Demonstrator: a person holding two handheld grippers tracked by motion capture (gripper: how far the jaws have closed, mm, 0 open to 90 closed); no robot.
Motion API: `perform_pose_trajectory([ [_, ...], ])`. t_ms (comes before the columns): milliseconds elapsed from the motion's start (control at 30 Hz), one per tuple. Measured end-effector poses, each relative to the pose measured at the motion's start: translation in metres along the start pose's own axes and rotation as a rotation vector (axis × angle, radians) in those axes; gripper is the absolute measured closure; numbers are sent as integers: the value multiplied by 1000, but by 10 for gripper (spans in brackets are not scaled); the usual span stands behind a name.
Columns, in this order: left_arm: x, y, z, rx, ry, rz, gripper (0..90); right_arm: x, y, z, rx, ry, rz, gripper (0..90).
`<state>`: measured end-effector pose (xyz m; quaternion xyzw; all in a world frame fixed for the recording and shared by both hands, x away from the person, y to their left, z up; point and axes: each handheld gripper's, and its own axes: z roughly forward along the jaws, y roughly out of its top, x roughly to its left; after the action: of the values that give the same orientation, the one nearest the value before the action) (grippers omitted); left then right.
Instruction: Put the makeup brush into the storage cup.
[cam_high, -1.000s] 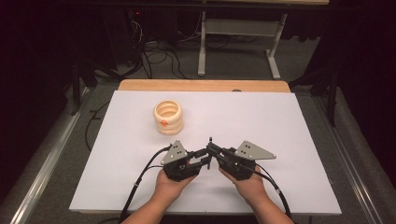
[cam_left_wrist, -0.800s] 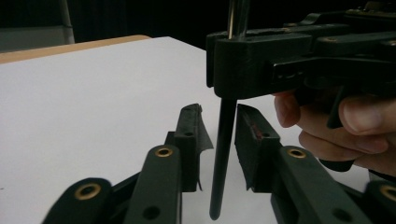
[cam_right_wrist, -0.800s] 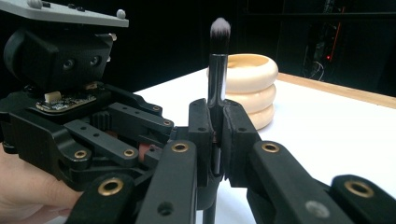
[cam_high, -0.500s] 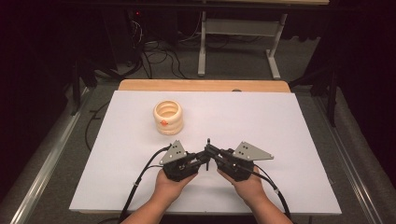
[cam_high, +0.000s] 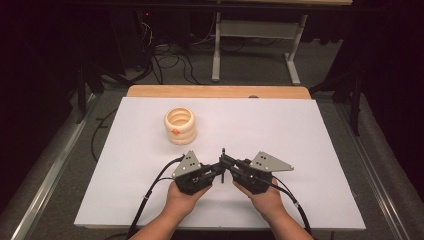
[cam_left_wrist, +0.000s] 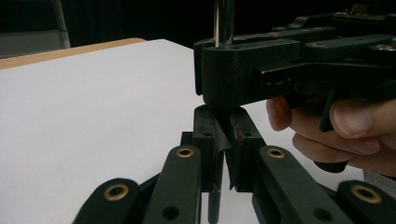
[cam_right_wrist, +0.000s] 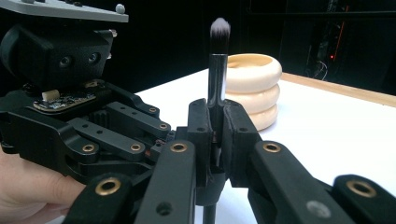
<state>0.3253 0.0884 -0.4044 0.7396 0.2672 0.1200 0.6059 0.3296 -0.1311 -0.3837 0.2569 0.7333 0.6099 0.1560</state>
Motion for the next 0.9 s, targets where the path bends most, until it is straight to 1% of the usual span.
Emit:
perform_pose_trajectory([
  [133,0,0,0,-1,2,3,834,-1,0,0,0,9,7,765],
  [233,0,0,0,-1,4,7,835,-1,1,0,-2,5,7,744],
  [300,1,0,0,0,9,5,834,-2,2,-1,-9,6,15,702],
  [333,1,0,0,0,9,5,834,-2,2,-1,-9,6,15,702],
  [400,1,0,-1,1,11,5,834,-3,3,-2,-9,2,10,670],
  [467,3,1,-2,0,21,6,834,-3,4,-2,-5,5,20,652],
  [500,4,2,-3,-5,24,1,834,-4,4,-3,-7,2,25,624],
  [567,8,4,-7,-11,34,-5,834,-4,5,-3,-7,1,20,609],
  [633,12,5,-11,-15,52,-8,834,-5,6,-4,-8,-6,23,554],
  [667,12,5,-11,-15,52,-8,834,-5,6,-4,-8,-6,23,554],
  [700,14,6,-13,-20,61,-13,834,-5,7,-5,-6,-10,20,514],
  [767,15,6,-14,-20,65,-15,834,-5,7,-5,-6,-12,21,498],
  [800,16,6,-15,-25,67,-18,834,-6,8,-5,-2,-21,2,469],
  [833,18,7,-17,-26,70,-20,834,-6,8,-6,-1,-27,-4,454],
  [867,19,7,-18,-28,75,-25,834,-6,8,-6,-1,-27,-4,454],
  [900,20,8,-19,-31,78,-24,834,-6,8,-6,5,-33,-4,417],
])
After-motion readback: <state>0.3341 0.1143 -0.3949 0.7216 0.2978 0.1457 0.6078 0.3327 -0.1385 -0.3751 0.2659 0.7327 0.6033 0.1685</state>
